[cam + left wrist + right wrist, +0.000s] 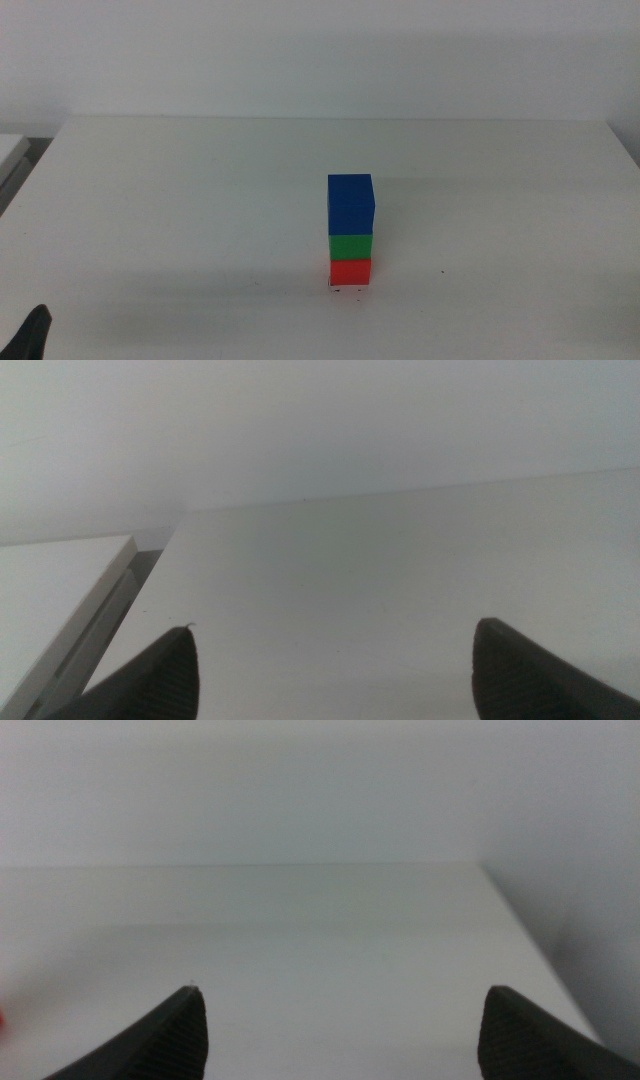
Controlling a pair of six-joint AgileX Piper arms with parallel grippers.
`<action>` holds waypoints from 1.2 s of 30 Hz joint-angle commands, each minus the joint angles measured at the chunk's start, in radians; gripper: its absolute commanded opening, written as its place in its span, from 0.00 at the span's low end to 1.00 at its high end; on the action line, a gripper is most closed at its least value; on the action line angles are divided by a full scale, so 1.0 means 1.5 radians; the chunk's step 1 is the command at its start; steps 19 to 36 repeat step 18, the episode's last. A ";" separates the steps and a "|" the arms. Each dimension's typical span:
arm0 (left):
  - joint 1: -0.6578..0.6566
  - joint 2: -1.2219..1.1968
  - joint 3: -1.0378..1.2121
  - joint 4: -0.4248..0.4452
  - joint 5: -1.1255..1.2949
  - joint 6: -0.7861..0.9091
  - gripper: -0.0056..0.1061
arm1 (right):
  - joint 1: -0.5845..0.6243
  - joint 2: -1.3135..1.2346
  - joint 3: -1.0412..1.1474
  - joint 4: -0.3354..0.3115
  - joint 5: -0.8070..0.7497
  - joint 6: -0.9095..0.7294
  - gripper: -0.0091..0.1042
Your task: Stack red cubes first, then green, then blue cubes in a specific spot.
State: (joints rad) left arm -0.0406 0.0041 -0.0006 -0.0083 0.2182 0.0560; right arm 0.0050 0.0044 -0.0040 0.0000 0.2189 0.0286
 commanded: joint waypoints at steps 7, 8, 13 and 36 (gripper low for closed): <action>0.001 -0.003 0.000 0.001 -0.009 0.000 0.89 | -0.023 -0.003 0.003 0.019 -0.065 -0.076 0.90; 0.001 -0.003 0.000 0.001 -0.009 0.000 0.89 | -0.023 -0.003 0.003 0.019 -0.076 -0.069 0.90; 0.001 -0.003 0.000 0.001 -0.009 0.000 0.89 | -0.023 -0.003 0.003 0.019 -0.091 -0.068 0.90; 0.001 -0.003 0.000 0.001 -0.009 0.000 0.89 | -0.023 -0.003 0.003 0.019 -0.091 -0.068 0.90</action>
